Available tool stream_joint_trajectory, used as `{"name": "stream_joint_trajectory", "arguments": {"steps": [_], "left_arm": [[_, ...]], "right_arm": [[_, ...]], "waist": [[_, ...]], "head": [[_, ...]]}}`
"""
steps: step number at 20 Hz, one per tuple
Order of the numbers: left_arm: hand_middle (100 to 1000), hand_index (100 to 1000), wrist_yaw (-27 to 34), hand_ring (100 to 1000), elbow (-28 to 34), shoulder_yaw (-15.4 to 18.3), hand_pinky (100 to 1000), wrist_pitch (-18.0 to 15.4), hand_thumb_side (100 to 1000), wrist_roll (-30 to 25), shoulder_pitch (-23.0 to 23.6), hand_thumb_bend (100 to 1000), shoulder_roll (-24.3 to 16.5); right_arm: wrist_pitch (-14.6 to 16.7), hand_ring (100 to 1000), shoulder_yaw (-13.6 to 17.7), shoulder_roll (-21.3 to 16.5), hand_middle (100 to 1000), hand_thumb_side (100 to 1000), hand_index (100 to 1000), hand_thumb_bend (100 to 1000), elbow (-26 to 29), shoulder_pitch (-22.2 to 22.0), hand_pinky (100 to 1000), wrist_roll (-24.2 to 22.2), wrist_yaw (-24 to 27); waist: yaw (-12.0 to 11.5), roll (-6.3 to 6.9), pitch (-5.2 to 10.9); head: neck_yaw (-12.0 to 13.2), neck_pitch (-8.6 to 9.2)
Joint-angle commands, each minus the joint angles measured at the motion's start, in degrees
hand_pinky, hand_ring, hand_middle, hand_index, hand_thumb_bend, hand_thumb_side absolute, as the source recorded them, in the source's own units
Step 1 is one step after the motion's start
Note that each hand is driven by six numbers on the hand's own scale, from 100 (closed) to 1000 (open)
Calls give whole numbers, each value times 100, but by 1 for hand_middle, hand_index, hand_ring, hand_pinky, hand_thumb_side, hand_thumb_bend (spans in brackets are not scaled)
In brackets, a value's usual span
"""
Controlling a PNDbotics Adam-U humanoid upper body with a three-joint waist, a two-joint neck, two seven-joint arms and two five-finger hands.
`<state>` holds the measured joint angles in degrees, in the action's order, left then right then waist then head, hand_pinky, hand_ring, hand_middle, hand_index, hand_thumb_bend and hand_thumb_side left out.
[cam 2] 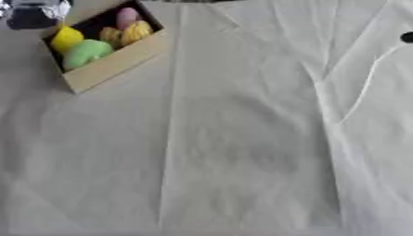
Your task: Pick up objects on the table and place them in the box.
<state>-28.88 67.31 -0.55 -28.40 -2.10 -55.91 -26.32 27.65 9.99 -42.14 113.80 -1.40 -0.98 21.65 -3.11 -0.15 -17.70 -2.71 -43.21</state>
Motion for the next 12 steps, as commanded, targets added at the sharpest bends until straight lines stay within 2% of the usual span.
{"name": "stream_joint_trajectory", "arguments": {"steps": [1, 4, 6, 8, 12], "left_arm": [[722, 840, 1755, 743, 1363, 109, 692, 258, 582, 172, 436, 100, -560], [727, 855, 3335, 751, 2571, 399, 697, 605, 565, 451, 1264, 100, -834], [734, 871, 4024, 757, 3201, 622, 702, 749, 570, 670, 1729, 100, -925], [740, 877, 4498, 767, 3658, 813, 711, 779, 578, 879, 2150, 100, -1026], [746, 883, 5010, 777, 4237, 1183, 720, 577, 588, 1290, 2898, 100, -1119]], "right_arm": [[187, 765, 150, -234, 767, 586, 859, 100, 80, -43, 1000, 38, 125], [392, 766, 249, -271, 767, 586, 858, 100, 80, -118, 1000, 123, 230], [487, 767, 290, -291, 767, 586, 858, 100, 80, -151, 1000, 169, 292], [591, 768, 321, -300, 767, 584, 857, 100, 80, -186, 1000, 188, 333], [877, 769, 396, -290, 767, 584, 856, 100, 80, -310, 1000, 238, 342]], "waist": [[-29, -70, 228], [-69, -74, 278], [-82, -82, 308], [-89, -89, 336], [-112, -93, 386]], "head": [[-161, -81], [-285, -89], [-328, -90], [-362, -90], [-391, -90]]}}
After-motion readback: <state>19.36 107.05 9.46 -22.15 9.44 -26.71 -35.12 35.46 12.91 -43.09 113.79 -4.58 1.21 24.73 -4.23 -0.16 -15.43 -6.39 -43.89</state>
